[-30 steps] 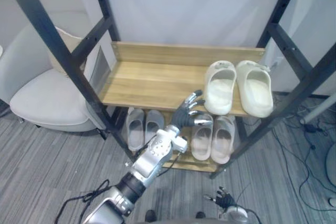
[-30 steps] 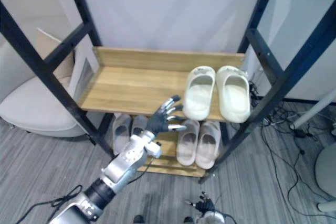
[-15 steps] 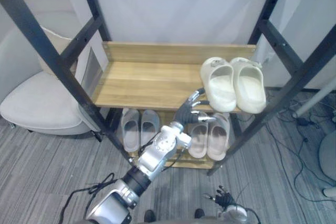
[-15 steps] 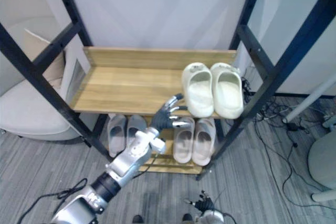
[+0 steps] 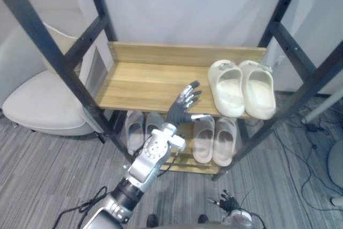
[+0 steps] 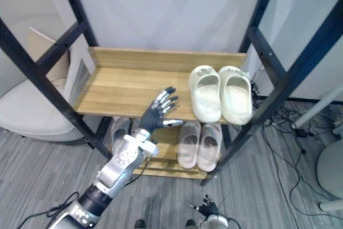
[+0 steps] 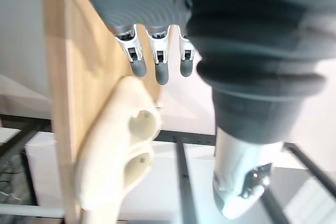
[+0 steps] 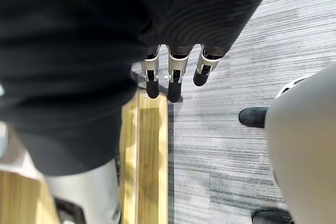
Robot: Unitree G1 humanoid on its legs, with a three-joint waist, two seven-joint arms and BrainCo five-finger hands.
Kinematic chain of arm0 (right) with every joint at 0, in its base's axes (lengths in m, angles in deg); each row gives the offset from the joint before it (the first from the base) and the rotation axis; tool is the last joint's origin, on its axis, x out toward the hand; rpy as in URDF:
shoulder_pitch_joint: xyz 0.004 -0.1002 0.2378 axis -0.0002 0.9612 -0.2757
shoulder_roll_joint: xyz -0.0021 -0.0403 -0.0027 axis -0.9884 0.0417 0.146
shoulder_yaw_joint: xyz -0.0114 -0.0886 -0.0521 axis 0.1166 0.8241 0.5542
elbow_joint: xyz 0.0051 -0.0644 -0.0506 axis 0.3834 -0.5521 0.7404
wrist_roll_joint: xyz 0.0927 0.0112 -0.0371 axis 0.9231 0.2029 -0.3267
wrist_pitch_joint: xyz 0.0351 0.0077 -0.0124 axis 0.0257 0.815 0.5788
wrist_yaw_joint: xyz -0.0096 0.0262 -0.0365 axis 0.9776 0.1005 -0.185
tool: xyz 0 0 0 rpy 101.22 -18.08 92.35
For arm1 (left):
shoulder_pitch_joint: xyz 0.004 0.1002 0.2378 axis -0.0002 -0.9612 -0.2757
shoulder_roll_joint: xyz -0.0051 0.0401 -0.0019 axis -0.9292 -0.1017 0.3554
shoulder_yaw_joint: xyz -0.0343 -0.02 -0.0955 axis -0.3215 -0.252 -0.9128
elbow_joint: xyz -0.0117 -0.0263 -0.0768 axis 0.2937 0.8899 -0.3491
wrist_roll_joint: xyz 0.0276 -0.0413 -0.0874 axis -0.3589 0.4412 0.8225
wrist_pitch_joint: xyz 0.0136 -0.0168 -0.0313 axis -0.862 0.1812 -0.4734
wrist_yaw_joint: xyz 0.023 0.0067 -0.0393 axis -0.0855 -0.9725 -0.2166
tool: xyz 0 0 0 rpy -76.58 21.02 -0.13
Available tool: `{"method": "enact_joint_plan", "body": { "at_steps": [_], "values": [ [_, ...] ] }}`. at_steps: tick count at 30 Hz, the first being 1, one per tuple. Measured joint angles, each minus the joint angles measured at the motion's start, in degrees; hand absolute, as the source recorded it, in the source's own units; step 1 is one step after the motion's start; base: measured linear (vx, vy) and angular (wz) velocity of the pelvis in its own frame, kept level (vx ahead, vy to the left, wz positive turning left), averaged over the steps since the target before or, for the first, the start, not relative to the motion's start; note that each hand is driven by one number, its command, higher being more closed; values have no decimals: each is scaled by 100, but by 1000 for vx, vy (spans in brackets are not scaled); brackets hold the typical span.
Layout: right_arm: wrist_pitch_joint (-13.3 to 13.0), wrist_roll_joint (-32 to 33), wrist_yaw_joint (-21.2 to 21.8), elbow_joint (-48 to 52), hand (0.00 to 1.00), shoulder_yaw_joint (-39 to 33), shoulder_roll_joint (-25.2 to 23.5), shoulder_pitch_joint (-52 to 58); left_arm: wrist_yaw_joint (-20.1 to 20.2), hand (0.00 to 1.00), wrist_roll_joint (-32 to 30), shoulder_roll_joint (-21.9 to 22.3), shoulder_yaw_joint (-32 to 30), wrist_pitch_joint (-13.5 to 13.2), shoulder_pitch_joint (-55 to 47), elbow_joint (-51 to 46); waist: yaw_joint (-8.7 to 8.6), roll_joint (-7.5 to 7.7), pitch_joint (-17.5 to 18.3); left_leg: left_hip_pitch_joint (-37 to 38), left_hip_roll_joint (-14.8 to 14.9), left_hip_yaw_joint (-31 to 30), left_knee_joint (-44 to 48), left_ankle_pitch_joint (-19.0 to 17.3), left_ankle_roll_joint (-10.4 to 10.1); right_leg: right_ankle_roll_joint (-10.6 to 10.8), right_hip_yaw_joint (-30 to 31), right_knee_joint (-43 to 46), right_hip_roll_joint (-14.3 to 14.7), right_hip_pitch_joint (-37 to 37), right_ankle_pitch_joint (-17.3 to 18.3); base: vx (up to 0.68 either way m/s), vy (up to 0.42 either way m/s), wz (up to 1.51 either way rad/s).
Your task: Organize the slippers on the shoe rack
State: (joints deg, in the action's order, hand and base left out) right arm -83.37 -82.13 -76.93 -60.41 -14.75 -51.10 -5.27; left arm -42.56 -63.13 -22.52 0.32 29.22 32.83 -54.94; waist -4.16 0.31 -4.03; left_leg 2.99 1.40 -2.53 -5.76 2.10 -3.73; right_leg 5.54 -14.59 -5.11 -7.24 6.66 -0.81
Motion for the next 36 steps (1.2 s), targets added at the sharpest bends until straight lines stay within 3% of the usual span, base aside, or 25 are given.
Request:
{"method": "enact_joint_plan", "body": {
  "at_steps": [4,9,13,16,17,21,25,28,36],
  "values": [
    [2,-5,28,-21,0,20,0,-12,559,0,489,-222,598,2,-668,-290,101,-42,48,51,-3,-124,5,12,17,-15,-72,0,-5,81,31,-55,-15,13],
    [1,-32,95,-140,0,71,46,-17,1014,0,621,-369,1066,26,-1228,-129,129,-143,136,105,6,-144,5,10,15,-31,-75,0,21,140,51,-49,-16,1],
    [-2,-32,107,-222,0,87,46,-34,1180,0,528,-367,1206,54,-1416,784,136,-158,175,104,34,-155,17,17,3,-48,-78,0,52,143,68,-42,-21,1],
    [-10,-29,103,-222,0,90,41,-2,1219,0,92,-317,1089,148,-1535,2249,137,-123,186,105,79,-148,56,2,-19,-60,-60,1,88,155,69,-21,-16,-2],
    [-10,-29,104,-222,0,90,40,-1,1216,0,80,-312,1071,152,-1535,2336,137,-118,186,105,82,-147,58,1,-20,-62,-60,1,91,155,69,-21,-27,-3],
    [-20,-24,96,-223,0,88,21,56,1014,0,-600,-51,378,174,-1506,4136,135,-12,129,189,123,-146,91,5,-54,-108,-41,1,145,252,89,-5,-7,-1],
    [-52,22,-3,-260,0,59,-38,147,559,0,-1258,101,-346,175,-1477,5657,151,96,150,309,191,-119,91,-45,-120,-148,6,1,208,354,140,3,-17,-5],
    [-134,81,-23,-439,0,9,-48,118,266,0,-1705,132,-807,186,-1438,6246,153,94,148,310,235,-111,102,-62,-146,-166,22,2,253,355,162,0,-10,-1],
    [-185,188,-66,-455,0,-167,-59,145,-159,0,-2163,190,-1473,182,-1419,6522,184,37,110,367,334,-108,113,-109,-207,-236,42,146,338,349,289,11,-13,0]
  ]
}}
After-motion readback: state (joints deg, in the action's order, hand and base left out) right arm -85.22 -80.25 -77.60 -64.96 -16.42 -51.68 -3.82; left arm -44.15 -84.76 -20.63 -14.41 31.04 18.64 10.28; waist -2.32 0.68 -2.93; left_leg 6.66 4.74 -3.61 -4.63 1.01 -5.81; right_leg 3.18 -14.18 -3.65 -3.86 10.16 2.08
